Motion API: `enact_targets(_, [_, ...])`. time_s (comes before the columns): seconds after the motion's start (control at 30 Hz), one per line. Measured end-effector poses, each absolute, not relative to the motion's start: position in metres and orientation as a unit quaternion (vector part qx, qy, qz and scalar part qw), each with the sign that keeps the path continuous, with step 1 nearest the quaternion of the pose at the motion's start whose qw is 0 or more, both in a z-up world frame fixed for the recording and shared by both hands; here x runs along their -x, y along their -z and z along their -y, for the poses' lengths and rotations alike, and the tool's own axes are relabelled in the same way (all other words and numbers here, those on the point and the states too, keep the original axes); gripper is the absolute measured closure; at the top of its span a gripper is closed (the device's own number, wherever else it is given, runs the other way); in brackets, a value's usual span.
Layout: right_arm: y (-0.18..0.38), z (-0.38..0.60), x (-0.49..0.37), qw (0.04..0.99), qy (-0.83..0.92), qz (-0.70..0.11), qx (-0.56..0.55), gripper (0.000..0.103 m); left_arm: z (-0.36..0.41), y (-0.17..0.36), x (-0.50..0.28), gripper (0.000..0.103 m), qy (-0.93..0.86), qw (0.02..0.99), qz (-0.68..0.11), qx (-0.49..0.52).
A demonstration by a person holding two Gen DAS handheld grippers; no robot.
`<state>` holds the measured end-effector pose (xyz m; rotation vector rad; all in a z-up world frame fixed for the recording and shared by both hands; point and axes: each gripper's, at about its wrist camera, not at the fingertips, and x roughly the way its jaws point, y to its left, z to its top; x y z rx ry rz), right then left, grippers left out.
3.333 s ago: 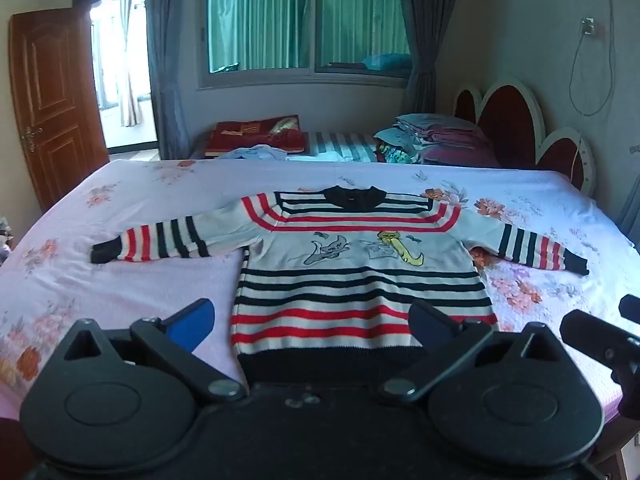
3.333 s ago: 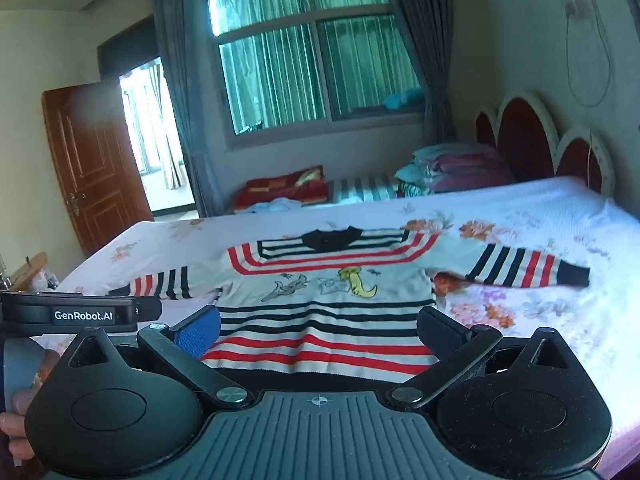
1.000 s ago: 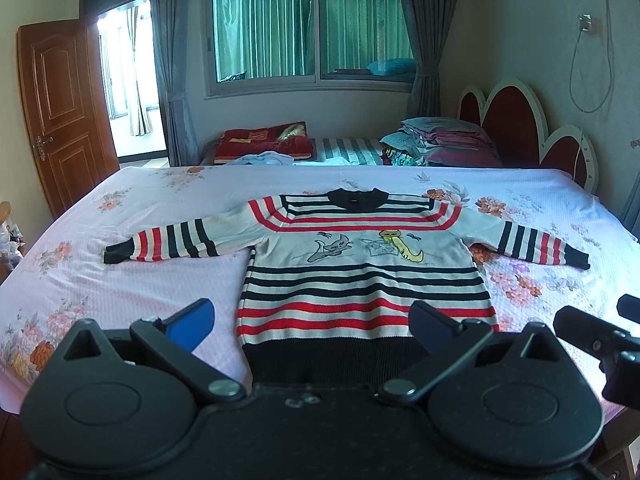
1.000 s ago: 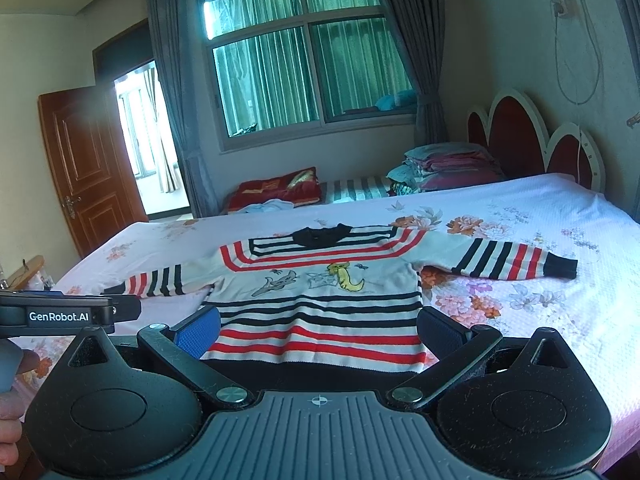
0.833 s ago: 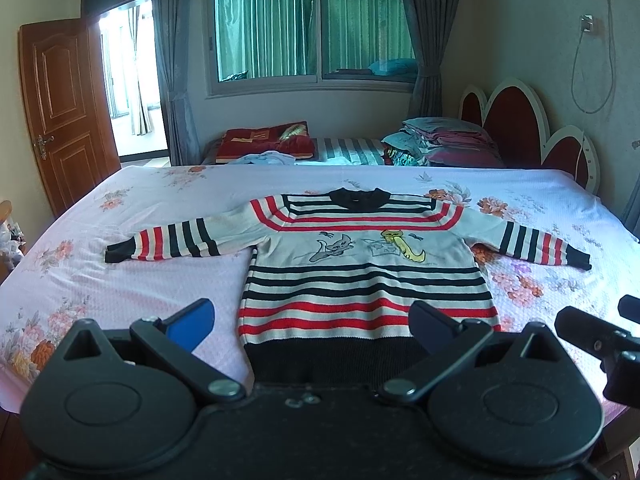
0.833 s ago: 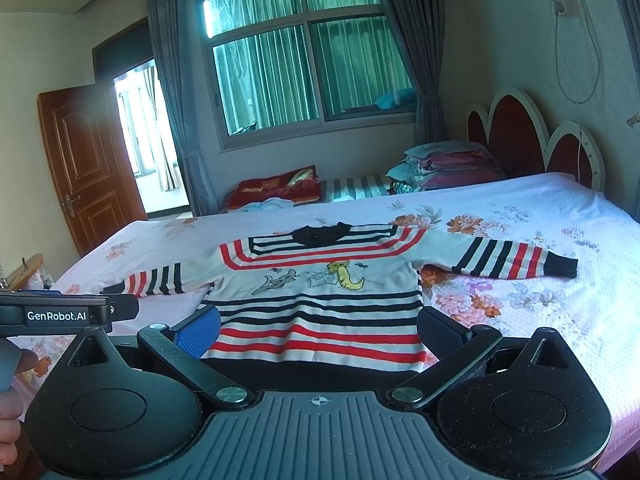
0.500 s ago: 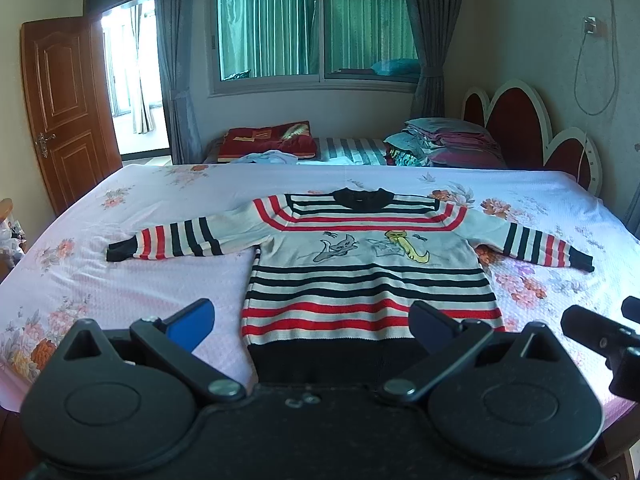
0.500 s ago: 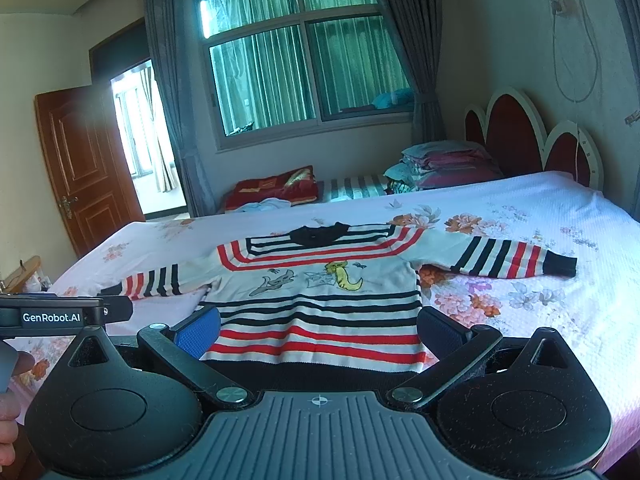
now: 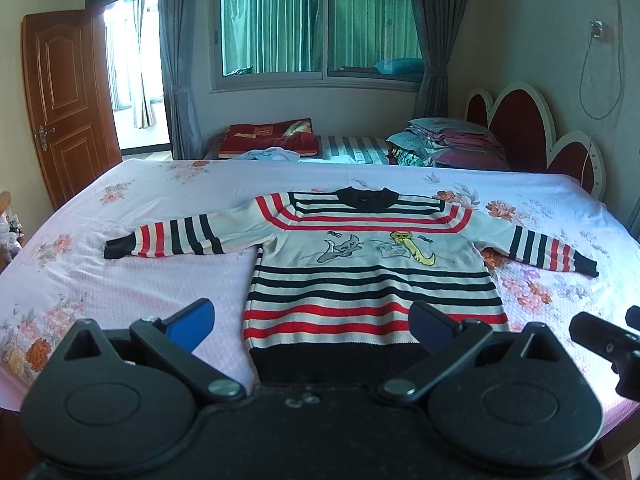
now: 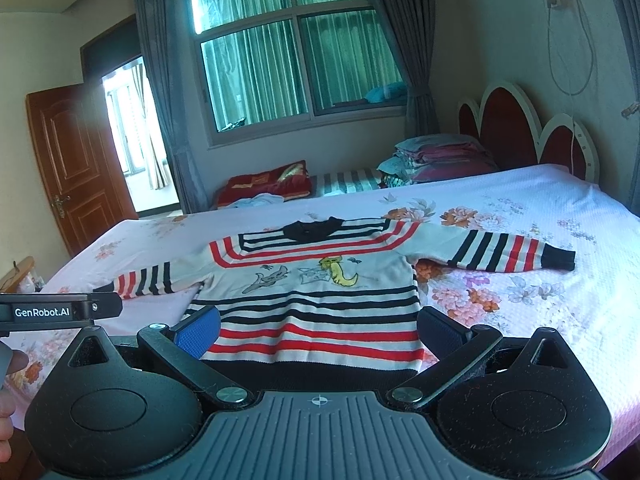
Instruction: Fold small clothes
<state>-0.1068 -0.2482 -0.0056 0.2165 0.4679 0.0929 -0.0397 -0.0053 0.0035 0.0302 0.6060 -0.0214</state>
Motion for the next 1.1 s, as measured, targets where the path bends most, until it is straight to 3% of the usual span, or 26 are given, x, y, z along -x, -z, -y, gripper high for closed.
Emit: enact_targets(1.1, [0.052,0.255,-0.031,0.953,0.059,-0.267,-0.128,0.000,-0.036,0.051,-0.139,0.000,0.033,0.936,-0.350,-0.015])
